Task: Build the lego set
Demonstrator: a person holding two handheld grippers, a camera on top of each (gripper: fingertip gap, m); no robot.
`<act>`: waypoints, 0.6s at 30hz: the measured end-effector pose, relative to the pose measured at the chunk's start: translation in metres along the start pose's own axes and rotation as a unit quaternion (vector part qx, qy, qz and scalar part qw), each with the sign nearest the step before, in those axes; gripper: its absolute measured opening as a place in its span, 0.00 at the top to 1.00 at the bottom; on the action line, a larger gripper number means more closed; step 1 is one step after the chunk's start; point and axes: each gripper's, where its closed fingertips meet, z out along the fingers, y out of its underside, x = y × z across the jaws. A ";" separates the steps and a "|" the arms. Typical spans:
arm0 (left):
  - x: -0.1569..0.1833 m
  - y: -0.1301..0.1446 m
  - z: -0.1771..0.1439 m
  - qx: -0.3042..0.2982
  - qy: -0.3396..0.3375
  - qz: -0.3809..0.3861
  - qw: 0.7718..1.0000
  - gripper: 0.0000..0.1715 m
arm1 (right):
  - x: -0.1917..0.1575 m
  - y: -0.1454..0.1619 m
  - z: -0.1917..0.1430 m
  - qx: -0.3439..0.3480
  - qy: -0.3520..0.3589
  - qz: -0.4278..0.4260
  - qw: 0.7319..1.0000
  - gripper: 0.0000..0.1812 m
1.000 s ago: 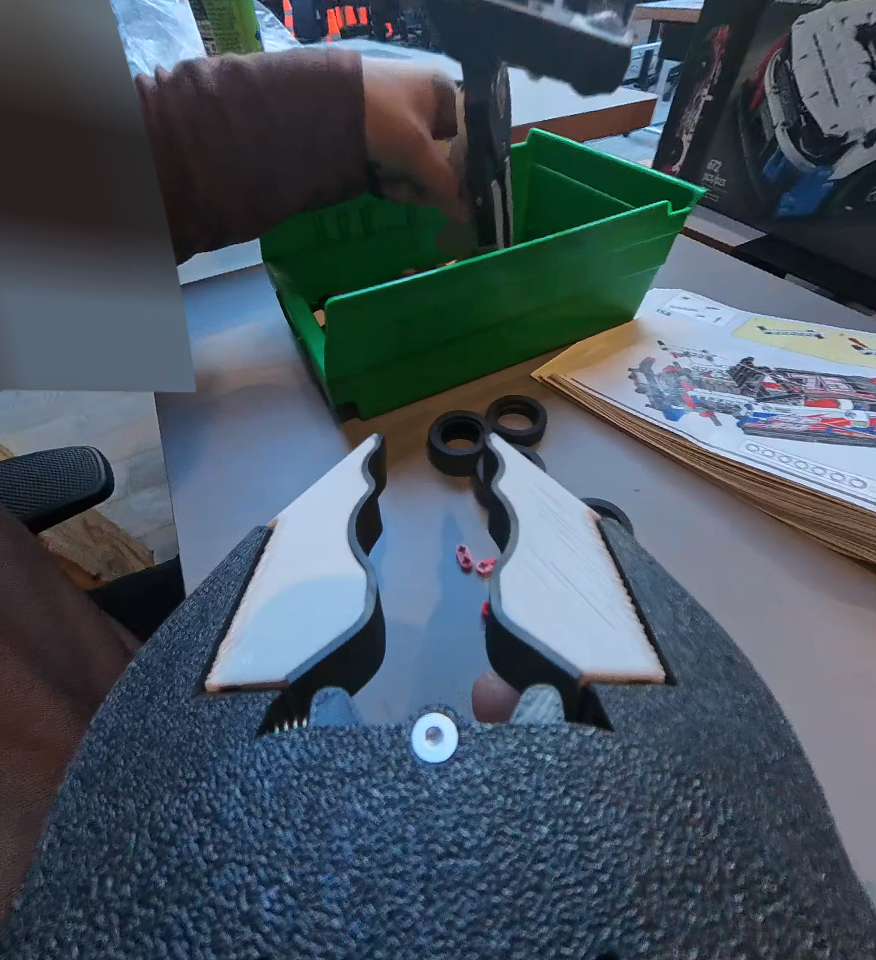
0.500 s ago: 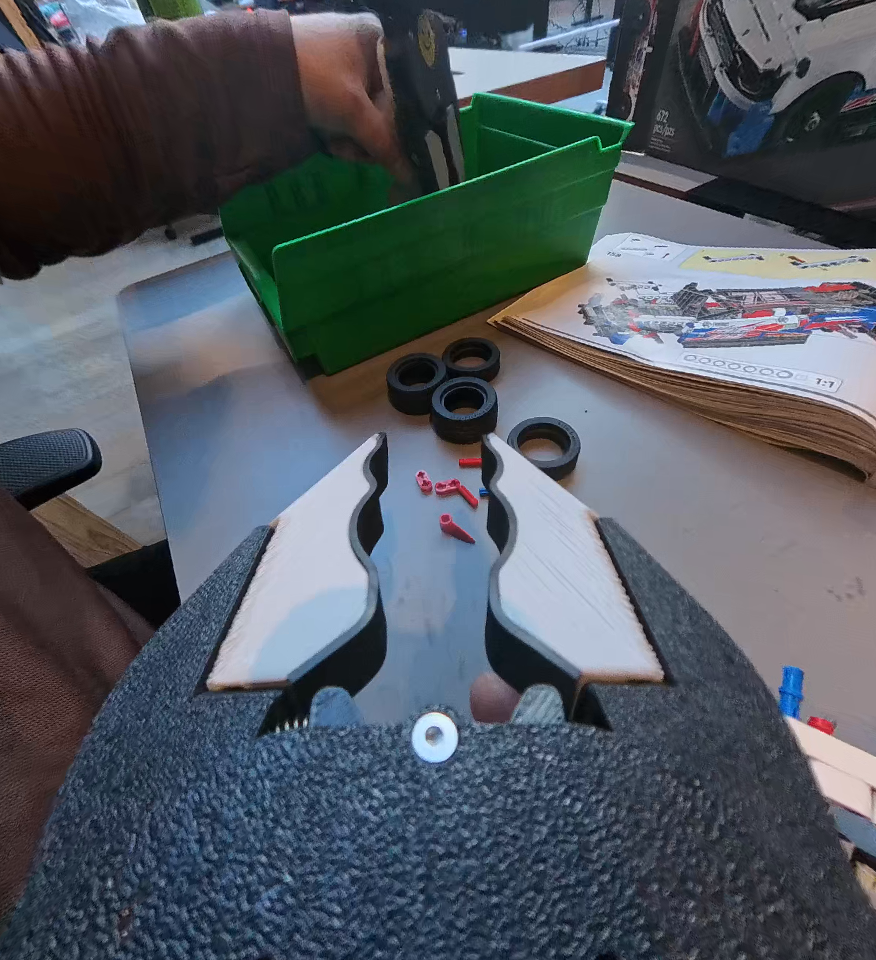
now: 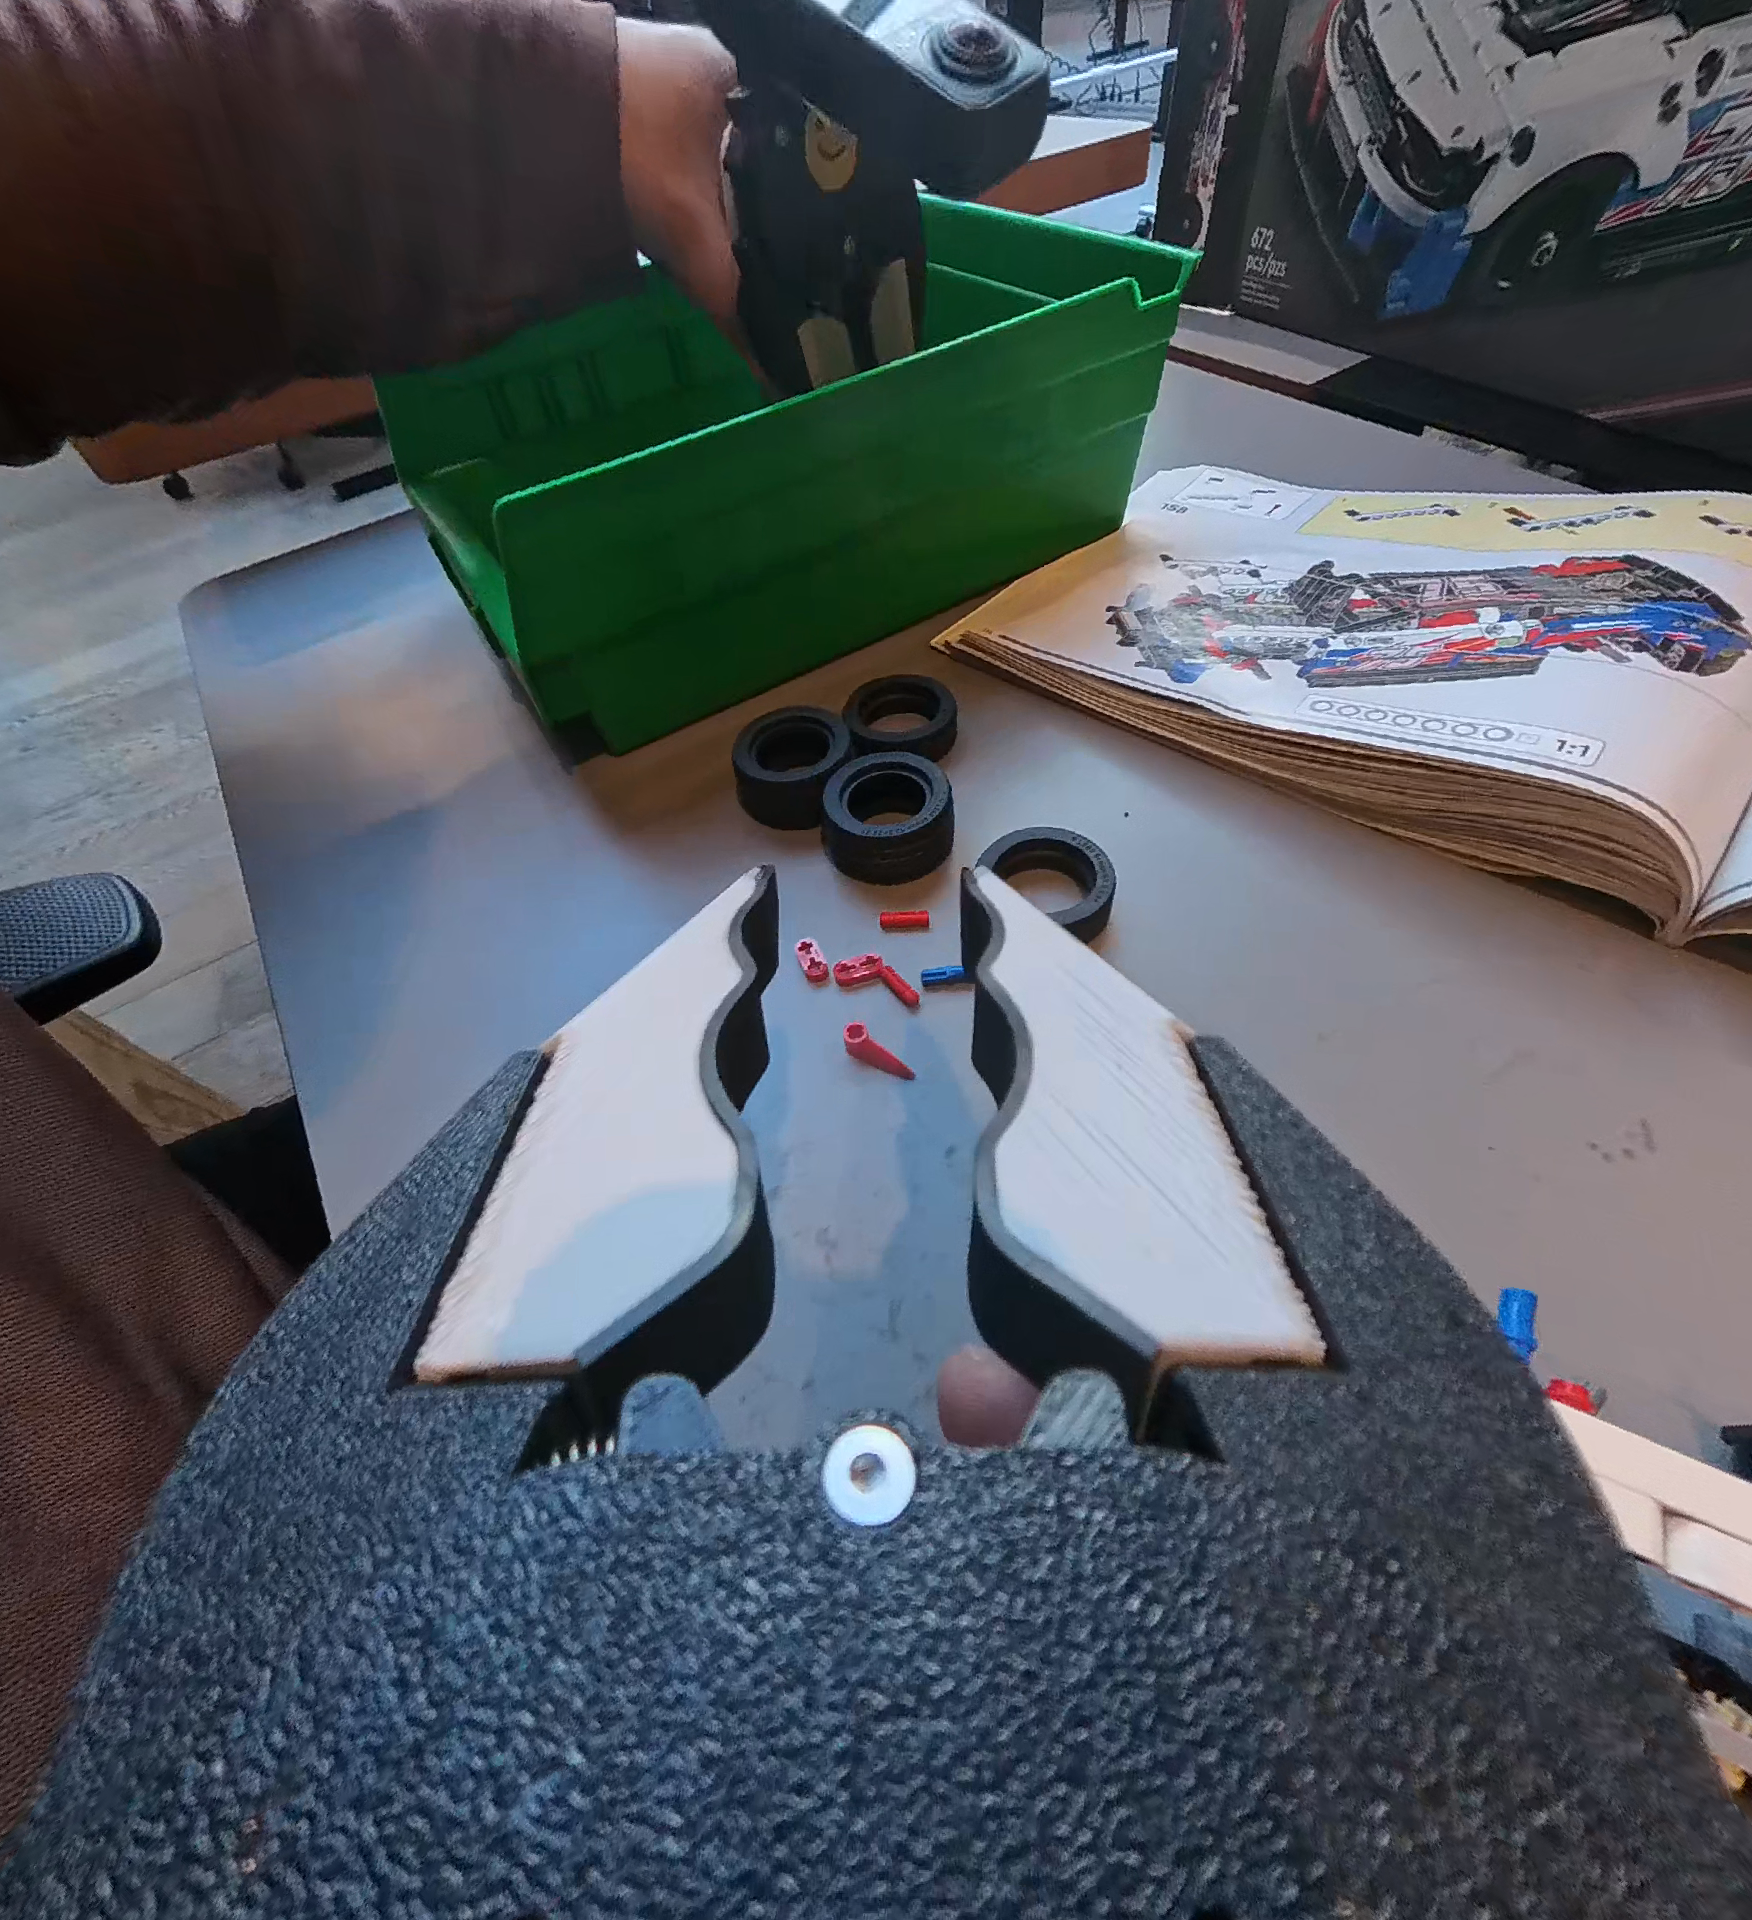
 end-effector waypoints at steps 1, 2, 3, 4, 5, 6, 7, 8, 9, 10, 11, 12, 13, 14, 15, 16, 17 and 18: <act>0.000 0.000 0.000 -0.001 -0.002 -0.004 1.000 0.98 | 0.000 0.000 0.000 0.000 0.000 0.000 1.000 0.81; 0.003 0.000 -0.001 0.003 0.002 -0.006 1.000 0.98 | 0.000 0.000 0.000 -0.001 0.000 0.000 1.000 0.81; 0.004 0.000 -0.004 0.008 -0.003 -0.009 1.000 0.98 | 0.001 0.001 0.000 -0.003 0.001 0.000 1.000 0.81; 0.002 0.002 -0.008 0.011 -0.018 -0.015 1.000 0.98 | 0.001 0.001 -0.001 -0.004 0.001 0.001 1.000 0.81; 0.000 0.004 -0.015 0.015 -0.035 -0.025 0.999 0.98 | 0.002 0.002 -0.001 -0.004 0.002 0.001 1.000 0.81; -0.002 0.007 -0.023 0.024 -0.054 -0.040 0.997 0.98 | 0.002 0.002 -0.002 -0.005 0.002 0.001 1.000 0.81; -0.005 0.008 -0.033 0.039 -0.078 -0.062 0.994 0.98 | 0.003 0.002 -0.003 -0.006 0.002 0.001 1.000 0.81; -0.006 0.010 -0.043 0.057 -0.101 -0.087 0.989 0.98 | 0.003 0.002 -0.004 -0.005 0.003 0.000 1.000 0.81; -0.007 0.011 -0.055 0.075 -0.123 -0.111 0.983 0.98 | 0.004 0.002 -0.006 -0.004 0.005 0.000 1.000 0.81; -0.008 0.011 -0.068 0.097 -0.153 -0.136 0.974 0.98 | 0.005 0.002 -0.007 -0.002 0.006 0.001 1.000 0.81; -0.007 0.008 -0.082 0.124 -0.181 -0.160 0.962 0.98 | 0.006 0.002 -0.009 0.000 0.007 0.003 1.000 0.81; -0.001 -0.001 -0.097 0.158 -0.200 -0.178 0.951 0.98 | 0.006 0.001 -0.010 0.002 0.006 0.009 1.000 0.81; 0.009 -0.015 -0.114 0.200 -0.214 -0.186 0.938 0.98 | 0.007 0.000 -0.010 0.006 0.003 0.017 1.000 0.81; 0.021 -0.032 -0.132 0.246 -0.231 -0.188 0.922 0.98 | 0.007 -0.003 -0.010 0.012 -0.003 0.028 1.000 0.81; 0.036 -0.053 -0.149 0.293 -0.241 -0.183 0.907 0.98 | 0.006 -0.008 -0.010 0.019 -0.014 0.044 0.999 0.81; 0.054 -0.075 -0.164 0.336 -0.241 -0.170 0.894 0.98 | 0.004 -0.015 -0.010 0.030 -0.029 0.065 0.997 0.81; 0.070 -0.094 -0.176 0.367 -0.246 -0.158 0.883 0.98 | 0.003 -0.023 -0.011 0.043 -0.044 0.087 0.994 0.81; 0.086 -0.113 -0.188 0.399 -0.248 -0.150 0.870 0.98 | 0.004 -0.032 -0.013 0.055 -0.056 0.104 0.992 0.82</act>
